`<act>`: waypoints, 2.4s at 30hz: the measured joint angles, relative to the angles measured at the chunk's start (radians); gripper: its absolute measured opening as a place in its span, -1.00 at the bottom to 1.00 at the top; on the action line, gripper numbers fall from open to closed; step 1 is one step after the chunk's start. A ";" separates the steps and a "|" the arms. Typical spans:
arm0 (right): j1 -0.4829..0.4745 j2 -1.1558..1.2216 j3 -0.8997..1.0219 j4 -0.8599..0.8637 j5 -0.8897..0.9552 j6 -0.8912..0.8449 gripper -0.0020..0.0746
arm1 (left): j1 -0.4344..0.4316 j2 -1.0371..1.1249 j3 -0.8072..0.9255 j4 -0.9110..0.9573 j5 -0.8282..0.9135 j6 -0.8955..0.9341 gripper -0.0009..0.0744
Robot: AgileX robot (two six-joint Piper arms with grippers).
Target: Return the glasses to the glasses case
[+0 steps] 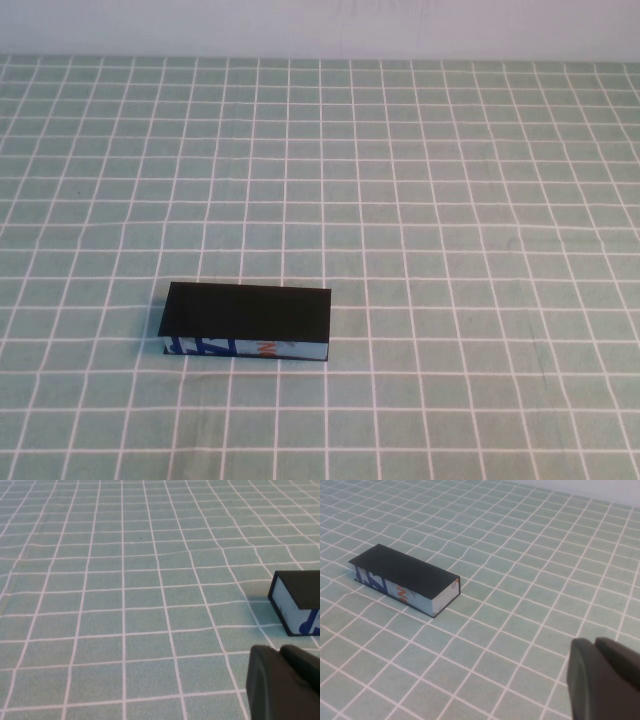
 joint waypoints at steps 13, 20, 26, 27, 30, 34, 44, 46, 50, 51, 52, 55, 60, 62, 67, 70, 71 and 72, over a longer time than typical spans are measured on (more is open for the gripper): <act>-0.011 -0.008 0.000 0.000 0.000 0.000 -0.98 | 0.000 0.000 0.000 0.002 0.002 0.000 -0.97; -0.210 -0.037 0.026 0.008 -0.036 0.000 -0.98 | 0.000 0.000 0.000 0.002 0.002 0.000 -0.97; -0.390 -0.121 0.150 0.030 -0.085 0.000 -0.98 | 0.000 0.000 0.000 0.002 0.002 0.000 -0.97; -0.413 -0.139 0.177 0.030 -0.089 0.000 -0.98 | 0.000 0.000 0.000 0.002 0.002 0.000 -0.97; -0.467 -0.163 0.251 0.032 -0.094 0.002 -0.98 | 0.000 0.000 0.000 0.002 0.002 0.000 -0.97; -0.494 -0.163 0.336 0.063 -0.094 0.004 -0.98 | 0.000 0.000 0.000 0.002 0.004 0.000 -0.97; -0.466 -0.165 0.347 0.072 -0.135 0.004 -0.98 | 0.000 0.000 0.000 0.003 0.004 0.000 -0.97; -0.465 -0.165 0.347 0.072 -0.135 0.004 -0.98 | 0.000 0.000 0.000 0.003 0.004 0.000 -0.97; -0.483 -0.165 0.347 0.072 -0.135 0.004 -0.98 | 0.000 0.000 0.000 0.003 0.004 0.000 -0.97; -0.485 -0.165 0.347 0.072 -0.135 0.004 -0.98 | 0.000 0.000 0.000 0.003 0.004 0.000 -0.97; -0.485 -0.165 0.347 0.072 -0.135 0.004 -0.98 | 0.000 0.000 0.000 0.003 0.004 0.000 -0.97; -0.485 -0.165 0.347 0.072 -0.135 0.004 -0.98 | 0.000 0.000 0.000 0.003 0.004 0.000 -0.97; -0.485 -0.165 0.347 0.072 -0.137 0.004 -0.98 | 0.000 0.000 0.000 0.003 0.004 0.000 -0.97; -0.485 -0.165 0.347 0.072 -0.137 0.004 -0.98 | 0.000 0.000 0.000 0.003 0.004 0.000 -0.97; -0.485 -0.165 0.347 0.072 -0.137 0.004 -0.98 | 0.000 0.000 0.000 0.003 0.004 0.000 -0.97; -0.485 -0.165 0.347 0.072 -0.138 0.004 -0.98 | 0.000 0.000 0.000 0.003 0.004 0.000 -0.97; -0.485 -0.165 0.347 0.072 -0.138 0.004 -0.98 | 0.000 0.000 0.000 0.003 0.004 0.000 -0.97; -0.485 -0.165 0.347 0.072 -0.140 0.004 -0.98 | 0.000 0.000 0.000 0.003 0.004 0.000 -0.97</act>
